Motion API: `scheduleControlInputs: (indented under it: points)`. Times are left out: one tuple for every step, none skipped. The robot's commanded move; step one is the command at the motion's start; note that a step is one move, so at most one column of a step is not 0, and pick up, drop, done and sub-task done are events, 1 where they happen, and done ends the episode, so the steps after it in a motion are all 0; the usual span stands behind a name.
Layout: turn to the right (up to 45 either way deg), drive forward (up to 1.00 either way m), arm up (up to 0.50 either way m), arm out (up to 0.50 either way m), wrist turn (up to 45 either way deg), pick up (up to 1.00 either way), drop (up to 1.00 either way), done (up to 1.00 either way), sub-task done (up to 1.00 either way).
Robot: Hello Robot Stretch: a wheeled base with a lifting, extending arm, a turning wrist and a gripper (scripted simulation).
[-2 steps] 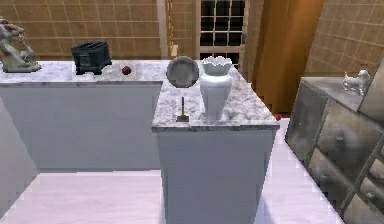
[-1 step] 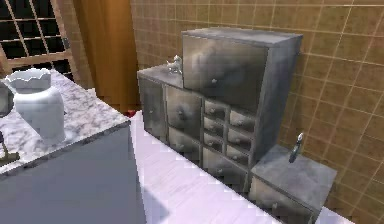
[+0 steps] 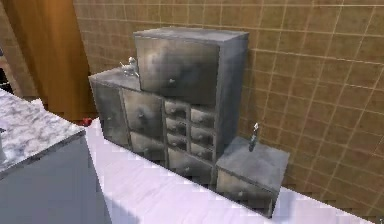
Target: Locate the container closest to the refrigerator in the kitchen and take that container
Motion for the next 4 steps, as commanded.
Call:
scheduleControlInputs:
  points:
    - [0.0, 0.40, 0.00, 0.00, 0.0, 0.00, 0.00, 0.00, 0.00]
    - [-45.0, 0.00, 0.00, 0.00, 0.0, 0.00, 0.00, 0.00, 0.00]
    - [-15.0, 0.00, 0.00, 0.00, 0.0, 0.00, 0.00, 0.00, 0.00]
    - [-3.0, 0.00, 0.00, 0.00, 0.0, 0.00, 0.00, 0.00, 0.00]
